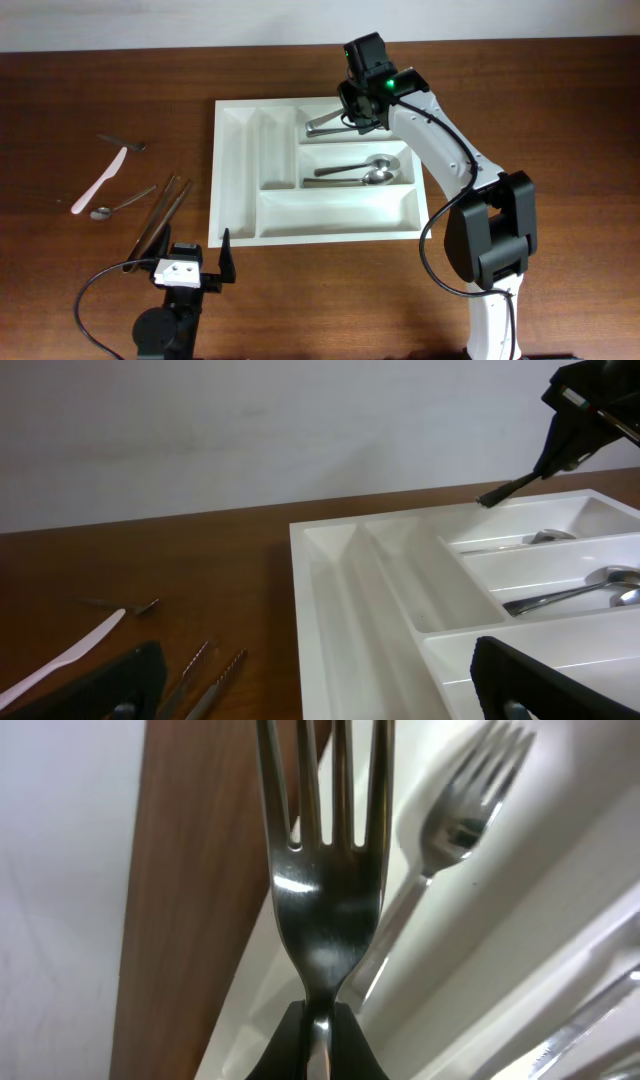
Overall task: Pack container
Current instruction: 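Carry the fork with the right gripper into the top-right compartment, then release the fork and raise the right gripper to its rest pose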
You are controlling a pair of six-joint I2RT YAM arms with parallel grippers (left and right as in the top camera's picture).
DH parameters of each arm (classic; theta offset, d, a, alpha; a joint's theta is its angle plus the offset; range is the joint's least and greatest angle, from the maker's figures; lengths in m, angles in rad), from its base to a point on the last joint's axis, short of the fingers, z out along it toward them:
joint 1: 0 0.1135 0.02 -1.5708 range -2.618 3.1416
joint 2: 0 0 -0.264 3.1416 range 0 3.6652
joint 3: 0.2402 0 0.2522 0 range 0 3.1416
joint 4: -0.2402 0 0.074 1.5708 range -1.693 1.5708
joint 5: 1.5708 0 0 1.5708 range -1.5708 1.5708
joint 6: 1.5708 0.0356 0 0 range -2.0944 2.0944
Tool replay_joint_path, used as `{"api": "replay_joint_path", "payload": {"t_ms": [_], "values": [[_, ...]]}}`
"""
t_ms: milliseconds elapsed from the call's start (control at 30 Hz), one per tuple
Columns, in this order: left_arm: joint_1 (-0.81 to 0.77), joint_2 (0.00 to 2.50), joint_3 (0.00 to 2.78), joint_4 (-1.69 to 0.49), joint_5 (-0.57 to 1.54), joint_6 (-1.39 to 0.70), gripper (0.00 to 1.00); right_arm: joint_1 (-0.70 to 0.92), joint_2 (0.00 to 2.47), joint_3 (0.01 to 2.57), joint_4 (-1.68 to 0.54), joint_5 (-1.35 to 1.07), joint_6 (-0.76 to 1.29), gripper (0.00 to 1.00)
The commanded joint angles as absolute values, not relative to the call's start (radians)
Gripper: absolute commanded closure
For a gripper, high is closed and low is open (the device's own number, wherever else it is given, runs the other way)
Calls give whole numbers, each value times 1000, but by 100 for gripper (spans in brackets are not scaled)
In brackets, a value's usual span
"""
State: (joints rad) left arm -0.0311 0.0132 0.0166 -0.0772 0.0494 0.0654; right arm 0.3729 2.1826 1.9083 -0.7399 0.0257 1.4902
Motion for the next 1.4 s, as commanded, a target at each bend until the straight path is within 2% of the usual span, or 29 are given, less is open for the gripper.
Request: {"api": "replay_joint_path", "payload": {"t_ms": [0, 100, 333, 433, 500, 567, 600, 733, 833, 933, 1200, 1233, 1367], "values": [[-25, 14, 9, -75, 57, 84, 1, 373, 2200, 1900, -747, 40, 1505, 92], [-25, 14, 9, -75, 57, 84, 1, 373, 2200, 1900, -747, 51, 1505, 62], [-25, 14, 9, -75, 57, 84, 1, 371, 2200, 1900, -740, 61, 1494, 60], [-25, 14, 9, -75, 57, 84, 1, 363, 2199, 1902, -667, 54, 1321, 59], [-25, 14, 9, -75, 57, 84, 1, 347, 2184, 1904, -653, 58, 1200, 49], [-25, 14, 9, -75, 57, 84, 1, 308, 2156, 1904, -669, 59, 1044, 30], [-25, 14, 9, -75, 57, 84, 1, 267, 2131, 1904, -703, 59, 942, 17], [-25, 14, 9, -75, 57, 84, 1, 127, 2063, 1904, -845, 49, 736, 7], [-25, 14, 9, -75, 57, 84, 1, 27, 2029, 1904, -922, 17, 541, 5], [-25, 14, 9, -75, 57, 84, 1, -75, 2019, 1904, -973, 12, 257, 5], [-25, 14, 9, -75, 57, 84, 1, -139, 2020, 1903, -1022, 17, -204, 5], [-25, 14, 9, -75, 57, 84, 1, -138, 2020, 1903, -1026, 21, -228, 0], [-25, 14, 9, -75, 57, 84, 1, -138, 2020, 1903, -1044, 27, -231, 1]]}}
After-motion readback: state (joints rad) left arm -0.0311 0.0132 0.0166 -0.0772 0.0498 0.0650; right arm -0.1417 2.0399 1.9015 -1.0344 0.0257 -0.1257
